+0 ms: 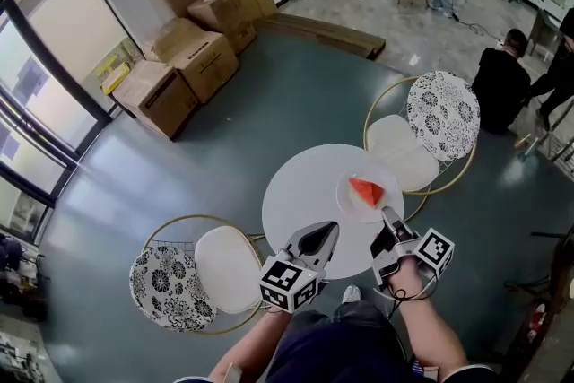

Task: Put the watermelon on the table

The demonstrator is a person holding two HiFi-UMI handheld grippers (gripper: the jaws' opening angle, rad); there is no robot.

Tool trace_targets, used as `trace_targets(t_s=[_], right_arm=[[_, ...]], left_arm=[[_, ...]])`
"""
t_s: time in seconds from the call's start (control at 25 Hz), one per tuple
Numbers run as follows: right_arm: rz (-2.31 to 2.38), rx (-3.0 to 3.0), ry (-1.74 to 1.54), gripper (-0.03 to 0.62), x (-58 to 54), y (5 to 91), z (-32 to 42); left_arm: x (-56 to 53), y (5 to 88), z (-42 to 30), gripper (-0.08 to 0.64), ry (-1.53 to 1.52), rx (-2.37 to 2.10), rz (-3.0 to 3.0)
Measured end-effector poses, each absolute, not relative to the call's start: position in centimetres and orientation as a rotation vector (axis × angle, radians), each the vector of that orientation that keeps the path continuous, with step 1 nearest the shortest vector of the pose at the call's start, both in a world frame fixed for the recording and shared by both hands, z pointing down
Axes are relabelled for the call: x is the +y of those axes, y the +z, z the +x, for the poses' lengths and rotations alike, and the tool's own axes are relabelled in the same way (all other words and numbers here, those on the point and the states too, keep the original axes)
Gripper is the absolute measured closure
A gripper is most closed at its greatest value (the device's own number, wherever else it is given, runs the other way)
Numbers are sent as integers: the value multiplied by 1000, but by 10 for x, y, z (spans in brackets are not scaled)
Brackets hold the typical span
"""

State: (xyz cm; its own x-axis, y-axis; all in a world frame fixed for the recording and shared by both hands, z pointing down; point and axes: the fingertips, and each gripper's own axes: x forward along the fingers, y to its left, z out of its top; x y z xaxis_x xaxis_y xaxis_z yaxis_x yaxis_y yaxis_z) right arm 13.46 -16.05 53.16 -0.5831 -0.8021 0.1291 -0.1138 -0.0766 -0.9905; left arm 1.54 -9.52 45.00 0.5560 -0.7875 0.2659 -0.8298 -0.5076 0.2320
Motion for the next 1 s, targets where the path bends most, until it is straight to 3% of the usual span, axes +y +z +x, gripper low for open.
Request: trace_targets(t_s=[1.0], right_arm=[[-1195,1638,-1739,575,-207,603,123]], left_arm=[[-174,490,-9,555,260,-1164,2516]])
